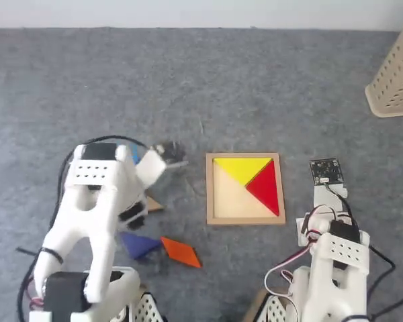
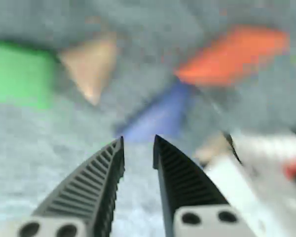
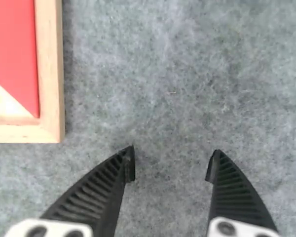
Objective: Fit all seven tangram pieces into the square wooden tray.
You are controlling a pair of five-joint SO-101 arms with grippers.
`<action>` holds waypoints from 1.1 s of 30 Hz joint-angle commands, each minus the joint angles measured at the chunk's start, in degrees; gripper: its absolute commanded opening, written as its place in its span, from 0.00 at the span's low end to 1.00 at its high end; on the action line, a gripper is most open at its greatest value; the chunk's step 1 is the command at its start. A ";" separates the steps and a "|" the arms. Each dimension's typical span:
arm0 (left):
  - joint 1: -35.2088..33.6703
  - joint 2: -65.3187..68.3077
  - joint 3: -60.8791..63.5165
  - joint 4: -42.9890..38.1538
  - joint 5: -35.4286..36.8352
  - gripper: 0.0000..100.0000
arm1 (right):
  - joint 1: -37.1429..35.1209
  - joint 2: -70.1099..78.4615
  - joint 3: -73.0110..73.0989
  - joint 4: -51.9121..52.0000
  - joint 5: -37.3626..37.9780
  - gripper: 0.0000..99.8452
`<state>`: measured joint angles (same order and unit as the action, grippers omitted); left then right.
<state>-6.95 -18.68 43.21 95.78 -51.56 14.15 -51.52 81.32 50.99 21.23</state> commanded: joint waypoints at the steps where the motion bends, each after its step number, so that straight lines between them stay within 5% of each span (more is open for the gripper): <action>1: -5.10 -5.98 5.23 2.90 -12.04 0.09 | -0.92 0.40 -0.26 -0.92 -0.09 0.24; 8: -5.80 -16.53 17.63 -5.10 -24.18 0.23 | -0.92 0.40 -0.26 -0.92 -0.09 0.24; 16: -5.80 -13.10 27.82 -20.04 -27.34 0.21 | -0.92 0.40 -0.26 -0.92 -0.09 0.24; 26: -3.78 -5.10 22.55 -33.85 -10.29 0.21 | -0.92 0.40 -0.26 -0.92 -0.09 0.24; 33: -0.26 -6.15 14.55 -34.81 -0.44 0.21 | -0.92 0.40 -0.26 -0.92 -0.09 0.24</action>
<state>-8.70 -24.66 62.11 62.02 -57.27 14.15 -51.52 81.32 50.99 21.23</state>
